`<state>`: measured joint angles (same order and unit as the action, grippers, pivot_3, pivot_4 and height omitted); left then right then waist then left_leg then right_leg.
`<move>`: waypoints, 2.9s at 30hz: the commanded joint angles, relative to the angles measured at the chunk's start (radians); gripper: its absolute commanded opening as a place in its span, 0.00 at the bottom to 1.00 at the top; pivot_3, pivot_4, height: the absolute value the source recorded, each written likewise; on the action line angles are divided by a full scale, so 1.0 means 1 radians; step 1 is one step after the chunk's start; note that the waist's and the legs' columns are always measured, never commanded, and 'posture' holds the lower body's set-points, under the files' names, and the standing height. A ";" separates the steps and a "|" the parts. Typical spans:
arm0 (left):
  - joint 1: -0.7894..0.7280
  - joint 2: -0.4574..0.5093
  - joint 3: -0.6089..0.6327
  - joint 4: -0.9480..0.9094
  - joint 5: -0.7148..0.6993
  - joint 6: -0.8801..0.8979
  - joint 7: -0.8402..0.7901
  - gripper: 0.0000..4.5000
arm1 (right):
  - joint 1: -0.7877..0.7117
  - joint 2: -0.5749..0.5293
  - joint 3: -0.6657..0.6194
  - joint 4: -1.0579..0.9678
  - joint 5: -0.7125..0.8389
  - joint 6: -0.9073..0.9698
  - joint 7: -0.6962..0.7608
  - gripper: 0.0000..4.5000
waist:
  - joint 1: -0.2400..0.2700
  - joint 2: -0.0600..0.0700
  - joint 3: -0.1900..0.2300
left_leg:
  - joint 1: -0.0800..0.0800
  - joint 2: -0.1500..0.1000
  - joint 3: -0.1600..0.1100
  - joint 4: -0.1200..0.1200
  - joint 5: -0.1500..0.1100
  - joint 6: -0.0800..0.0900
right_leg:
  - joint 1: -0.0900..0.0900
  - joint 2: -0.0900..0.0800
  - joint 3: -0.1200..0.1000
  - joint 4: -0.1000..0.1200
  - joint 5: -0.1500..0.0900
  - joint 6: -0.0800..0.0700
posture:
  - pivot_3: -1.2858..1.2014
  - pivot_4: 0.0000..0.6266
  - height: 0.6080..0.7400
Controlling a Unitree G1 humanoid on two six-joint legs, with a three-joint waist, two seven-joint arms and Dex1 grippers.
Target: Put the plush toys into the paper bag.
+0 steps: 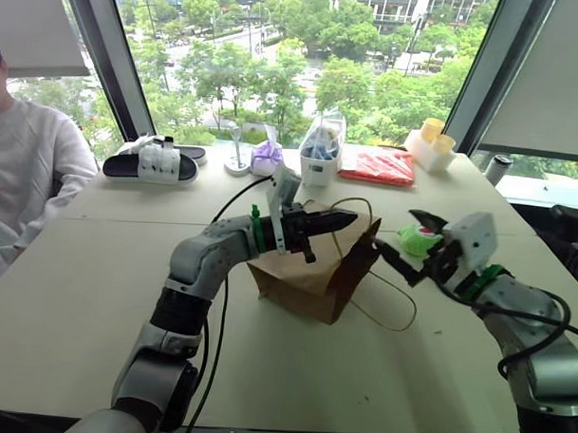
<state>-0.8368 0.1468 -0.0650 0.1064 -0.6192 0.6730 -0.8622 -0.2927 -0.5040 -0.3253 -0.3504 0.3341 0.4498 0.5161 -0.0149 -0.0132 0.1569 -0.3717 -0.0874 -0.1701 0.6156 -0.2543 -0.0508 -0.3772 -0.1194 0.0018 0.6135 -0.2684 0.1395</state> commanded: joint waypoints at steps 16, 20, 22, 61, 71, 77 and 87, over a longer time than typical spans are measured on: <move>0.032 0.003 0.043 -0.078 -0.004 -0.024 0.070 0.00 | -0.651 0.058 0.400 1.305 -0.532 -0.138 -0.405 0.82 | -0.002 0.001 0.000 | -0.004 0.000 0.004 -0.003 0.005 -0.008 | -0.008 0.000 0.006 0.001 0.001 -0.001 | 0.52 0.24 1.00; 0.049 0.003 0.047 -0.093 -0.006 -0.024 0.081 0.00 | -0.681 0.049 0.414 1.388 -0.555 -0.181 -0.424 0.36 | -0.005 0.000 0.000 | -0.003 0.000 0.005 -0.002 0.005 -0.008 | -0.007 0.000 0.007 0.001 0.001 -0.001 | 0.52 0.24 1.00; 0.055 0.003 0.047 -0.099 -0.007 -0.023 0.085 0.00 | -0.685 0.042 0.422 1.412 -0.571 -0.193 -0.427 0.14 | -0.006 0.000 0.000 | -0.003 0.000 0.005 -0.002 0.005 -0.008 | -0.007 0.001 0.007 0.001 0.001 -0.001 | 0.52 0.24 1.00; -0.048 0.002 0.074 -0.104 -0.189 0.145 -0.029 0.00 | -0.084 -0.136 0.459 -0.087 -0.049 0.075 0.106 0.01 | 0.002 -0.001 0.000 | -0.002 0.000 0.005 -0.001 0.001 0.000 | -0.005 0.002 0.008 0.000 0.001 0.001 | 0.52 0.24 1.00; -0.044 0.019 0.108 -0.098 -0.201 0.142 0.012 0.00 | -0.099 -0.076 0.462 0.060 -0.121 -0.095 0.139 0.43 | 0.003 -0.001 0.000 | -0.002 0.000 0.005 -0.001 0.003 -0.005 | -0.005 0.002 0.008 0.000 0.001 0.001 | 0.52 0.24 1.00; -0.043 0.021 0.116 -0.084 -0.200 0.134 0.014 0.00 | 0.020 -0.067 0.274 -0.082 0.029 0.022 0.112 0.88 | 0.006 -0.001 0.000 | -0.002 0.000 0.004 0.000 0.003 -0.005 | -0.005 0.001 0.008 0.001 0.001 0.001 | 0.52 0.24 1.00; -0.048 0.019 0.128 -0.062 -0.204 0.124 0.010 0.00 | 0.267 0.004 -0.193 -0.238 0.498 0.312 -0.074 0.88 | 0.007 -0.001 0.000 | -0.002 0.000 0.003 -0.001 0.000 0.001 | -0.004 0.002 0.008 0.000 0.001 0.001 | 0.52 0.24 1.00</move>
<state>-0.8668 0.1685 0.0348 0.0624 -0.8004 0.8168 -0.8457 -0.0680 -0.5205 -0.4494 -0.5677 0.7687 0.7395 0.4744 -0.0078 -0.0143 0.1571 -0.3735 -0.0873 -0.1666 0.6150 -0.2544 -0.0499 -0.3812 -0.1178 0.0102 0.6138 -0.2672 0.1400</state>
